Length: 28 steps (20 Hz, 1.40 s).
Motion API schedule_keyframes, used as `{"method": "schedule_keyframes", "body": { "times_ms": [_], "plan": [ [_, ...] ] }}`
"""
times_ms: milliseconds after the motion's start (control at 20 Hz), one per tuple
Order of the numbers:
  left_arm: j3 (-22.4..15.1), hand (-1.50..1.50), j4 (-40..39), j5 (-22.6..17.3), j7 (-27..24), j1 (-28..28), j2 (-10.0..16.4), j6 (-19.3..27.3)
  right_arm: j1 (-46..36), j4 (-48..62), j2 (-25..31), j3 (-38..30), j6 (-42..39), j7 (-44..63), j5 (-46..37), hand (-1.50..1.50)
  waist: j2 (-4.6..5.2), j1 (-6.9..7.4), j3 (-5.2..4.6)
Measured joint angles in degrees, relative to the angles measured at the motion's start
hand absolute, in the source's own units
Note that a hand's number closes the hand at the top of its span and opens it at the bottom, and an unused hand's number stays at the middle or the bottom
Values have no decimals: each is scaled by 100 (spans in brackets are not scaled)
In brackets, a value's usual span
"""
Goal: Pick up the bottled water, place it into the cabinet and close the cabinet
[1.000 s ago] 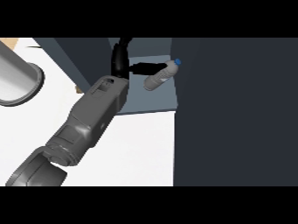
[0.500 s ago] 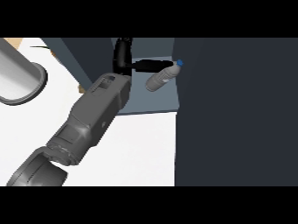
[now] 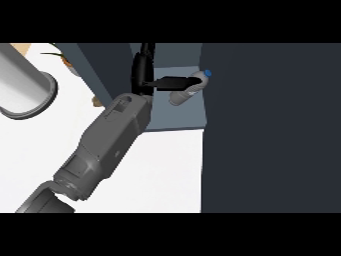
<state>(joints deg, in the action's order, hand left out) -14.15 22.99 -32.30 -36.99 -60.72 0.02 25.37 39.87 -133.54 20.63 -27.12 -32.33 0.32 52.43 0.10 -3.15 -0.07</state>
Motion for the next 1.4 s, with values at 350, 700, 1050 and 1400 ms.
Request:
{"method": "schedule_keyframes", "body": {
  "times_ms": [350,700,1050,1400],
  "plan": [
    [-1016,-150,1528,-481,303,1071,-1,182,-47,9,-92,-88,54,113,13,-150,-49,176,2],
    [-1894,-150,3336,-479,458,2477,-2,682,57,-21,-188,-180,40,168,53,-150,-70,309,2],
    [-2510,150,4829,-252,464,3838,233,782,-37,-41,-253,-179,16,234,61,150,-56,330,2],
    [-3046,150,6169,-90,563,4962,988,504,-5,-56,-152,37,-370,393,65,150,-52,330,2]
  ]
}}
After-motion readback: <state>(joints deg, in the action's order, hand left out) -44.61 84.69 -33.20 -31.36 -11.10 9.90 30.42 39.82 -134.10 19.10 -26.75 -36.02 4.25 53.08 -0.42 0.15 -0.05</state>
